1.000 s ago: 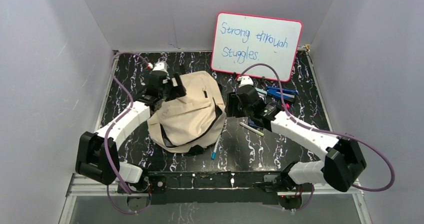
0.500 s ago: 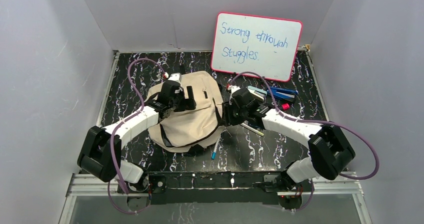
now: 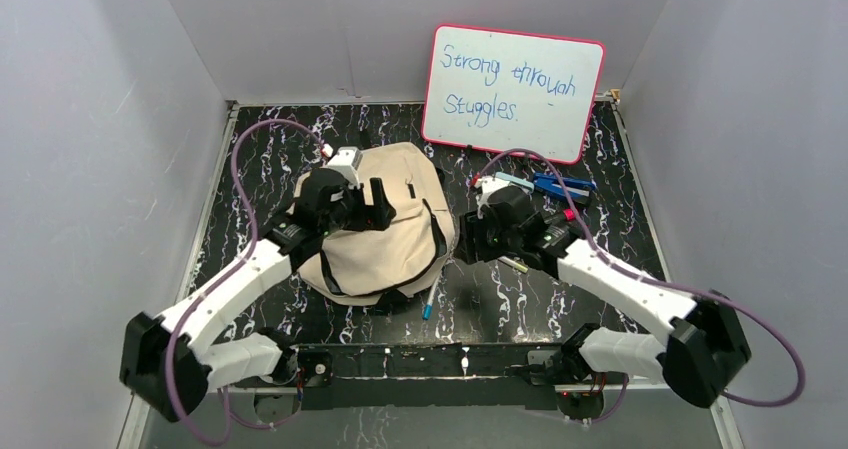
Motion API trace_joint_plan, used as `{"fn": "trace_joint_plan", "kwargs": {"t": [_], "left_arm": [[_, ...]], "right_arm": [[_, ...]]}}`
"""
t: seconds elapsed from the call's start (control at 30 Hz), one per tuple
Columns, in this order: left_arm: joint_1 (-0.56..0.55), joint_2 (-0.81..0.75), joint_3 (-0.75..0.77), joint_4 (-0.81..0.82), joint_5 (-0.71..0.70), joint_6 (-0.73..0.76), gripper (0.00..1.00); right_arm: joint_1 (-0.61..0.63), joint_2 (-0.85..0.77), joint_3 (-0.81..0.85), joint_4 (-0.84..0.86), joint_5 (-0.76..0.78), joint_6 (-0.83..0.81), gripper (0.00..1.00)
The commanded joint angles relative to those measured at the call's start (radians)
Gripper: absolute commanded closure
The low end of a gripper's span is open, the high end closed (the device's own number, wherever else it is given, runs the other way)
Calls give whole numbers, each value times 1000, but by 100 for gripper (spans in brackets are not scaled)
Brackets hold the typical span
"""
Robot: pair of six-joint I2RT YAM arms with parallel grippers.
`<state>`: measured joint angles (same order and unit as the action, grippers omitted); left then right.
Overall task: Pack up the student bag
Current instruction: Adjust the student bag at the center of the board.
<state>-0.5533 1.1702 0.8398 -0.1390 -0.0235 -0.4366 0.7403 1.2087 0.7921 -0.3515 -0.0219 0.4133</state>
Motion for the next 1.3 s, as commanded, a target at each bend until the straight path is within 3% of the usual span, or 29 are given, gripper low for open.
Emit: {"fn": "trace_joint_plan", "kwargs": {"t": [0.0,0.07,0.2,0.3,0.43,0.57,0.67,0.87,1.07,1.17,1.27], "left_arm": [[-28,-176,-17,-78,146,69,22],[-58,-249,-27,-102,190,108,24],[-192,-318,-31,-188,62,158,21],[-337,-274,-18,-239,-83,196,20],[-624,-149,17,-280,-350,251,17],[-745,-24,40,-339,-502,282,15],[-779,21,39,-346,-574,288,15],[-784,126,74,-411,-878,248,21],[-761,205,94,-402,-945,230,45],[-710,179,113,-402,-930,221,67],[-598,104,122,-343,-839,267,79]], "right_arm": [[5,-162,-40,215,-135,-128,39],[4,-200,-59,248,-74,-135,38],[4,-206,-41,211,69,-130,38],[4,-195,-33,209,92,-118,37],[3,-204,-38,203,146,-76,37],[2,-248,-59,191,182,-63,37],[3,-280,-80,190,185,-56,37],[3,-289,-96,194,155,-56,37],[3,-320,-127,241,145,-72,33],[3,-354,-156,277,141,-100,30],[3,-385,-172,294,62,-175,18]]}}
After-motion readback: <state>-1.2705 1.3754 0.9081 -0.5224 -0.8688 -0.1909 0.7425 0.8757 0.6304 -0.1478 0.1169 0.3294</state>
